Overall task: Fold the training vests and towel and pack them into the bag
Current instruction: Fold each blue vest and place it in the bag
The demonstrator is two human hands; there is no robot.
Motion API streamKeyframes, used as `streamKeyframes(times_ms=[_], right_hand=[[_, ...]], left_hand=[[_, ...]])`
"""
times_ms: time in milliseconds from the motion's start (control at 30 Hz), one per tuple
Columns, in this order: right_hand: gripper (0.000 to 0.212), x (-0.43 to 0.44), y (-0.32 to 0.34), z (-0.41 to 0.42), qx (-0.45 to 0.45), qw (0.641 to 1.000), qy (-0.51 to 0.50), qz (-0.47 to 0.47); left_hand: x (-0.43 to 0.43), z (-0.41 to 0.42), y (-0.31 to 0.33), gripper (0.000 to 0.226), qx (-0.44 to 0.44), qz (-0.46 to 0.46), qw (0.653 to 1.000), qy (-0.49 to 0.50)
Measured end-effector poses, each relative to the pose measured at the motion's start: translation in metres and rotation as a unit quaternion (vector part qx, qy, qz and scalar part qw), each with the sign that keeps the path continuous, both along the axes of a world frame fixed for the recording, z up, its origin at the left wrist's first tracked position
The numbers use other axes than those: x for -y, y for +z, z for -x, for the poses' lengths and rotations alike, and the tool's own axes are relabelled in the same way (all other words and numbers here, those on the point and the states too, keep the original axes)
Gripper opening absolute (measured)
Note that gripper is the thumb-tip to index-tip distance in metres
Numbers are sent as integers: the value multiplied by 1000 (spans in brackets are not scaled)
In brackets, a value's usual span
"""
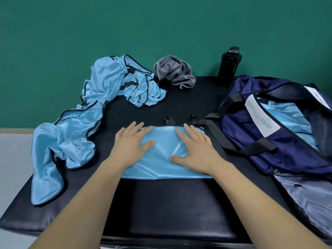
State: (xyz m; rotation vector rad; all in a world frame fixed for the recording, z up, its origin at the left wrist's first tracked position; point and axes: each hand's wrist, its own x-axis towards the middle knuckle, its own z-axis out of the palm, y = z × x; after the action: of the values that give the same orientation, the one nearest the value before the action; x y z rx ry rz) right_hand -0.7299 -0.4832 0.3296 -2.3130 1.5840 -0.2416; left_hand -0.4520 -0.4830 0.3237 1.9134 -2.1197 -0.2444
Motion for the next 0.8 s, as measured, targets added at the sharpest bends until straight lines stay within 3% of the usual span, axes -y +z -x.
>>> streamKeyframes(times_ms=[267, 467, 667, 800], right_hand=[[108, -5, 1, 1, 5, 1000, 5, 13], [102, -15, 11, 4, -12, 998, 17, 59], [58, -44, 30, 0, -13, 994, 22, 104], [21, -67, 49, -5, -4, 999, 47, 3]], left_hand=[[1, -36, 2, 39, -99, 6, 992, 76], [-2, -35, 14, 40, -109, 56, 987, 100], [-9, 7, 22, 20, -82, 61, 995, -21], [-9, 7, 16, 20, -77, 24, 996, -31]])
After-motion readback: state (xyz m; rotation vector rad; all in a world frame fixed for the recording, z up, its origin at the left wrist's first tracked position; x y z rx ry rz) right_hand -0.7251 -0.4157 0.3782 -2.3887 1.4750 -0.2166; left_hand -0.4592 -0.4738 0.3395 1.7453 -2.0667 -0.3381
